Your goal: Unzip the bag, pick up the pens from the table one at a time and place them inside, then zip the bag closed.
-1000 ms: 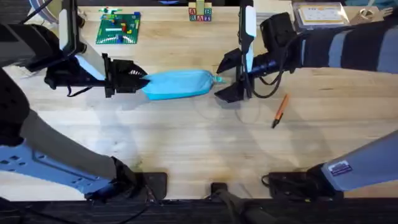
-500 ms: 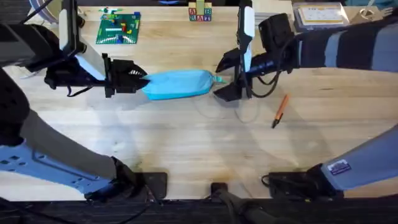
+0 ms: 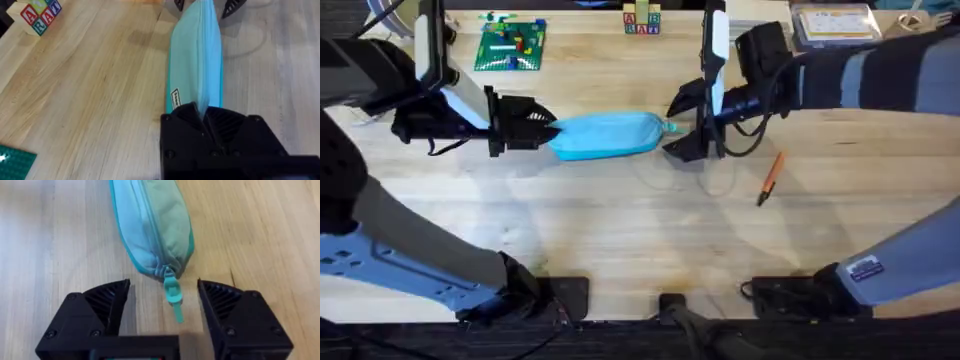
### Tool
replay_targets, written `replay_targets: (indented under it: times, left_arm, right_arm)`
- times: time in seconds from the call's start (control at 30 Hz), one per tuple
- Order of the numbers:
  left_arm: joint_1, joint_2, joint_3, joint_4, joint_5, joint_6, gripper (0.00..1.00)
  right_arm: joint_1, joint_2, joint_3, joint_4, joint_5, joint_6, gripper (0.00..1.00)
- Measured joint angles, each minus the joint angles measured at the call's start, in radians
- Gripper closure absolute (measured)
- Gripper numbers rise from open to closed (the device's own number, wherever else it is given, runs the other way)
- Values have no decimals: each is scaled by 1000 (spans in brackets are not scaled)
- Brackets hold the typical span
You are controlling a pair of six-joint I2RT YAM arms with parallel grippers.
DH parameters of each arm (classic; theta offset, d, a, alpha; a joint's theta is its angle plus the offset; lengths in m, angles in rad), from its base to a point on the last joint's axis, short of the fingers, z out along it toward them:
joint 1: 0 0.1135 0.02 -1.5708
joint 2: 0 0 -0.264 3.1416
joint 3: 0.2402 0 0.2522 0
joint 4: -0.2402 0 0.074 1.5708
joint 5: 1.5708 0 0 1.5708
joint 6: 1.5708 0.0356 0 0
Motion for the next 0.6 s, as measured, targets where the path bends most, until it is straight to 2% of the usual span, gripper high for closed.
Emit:
replay_targets:
  times: [0.6]
  left_arm:
    - [0, 0, 0, 0, 0, 0, 958]
  right_arm:
    - [0, 30, 2, 50, 0, 11, 257]
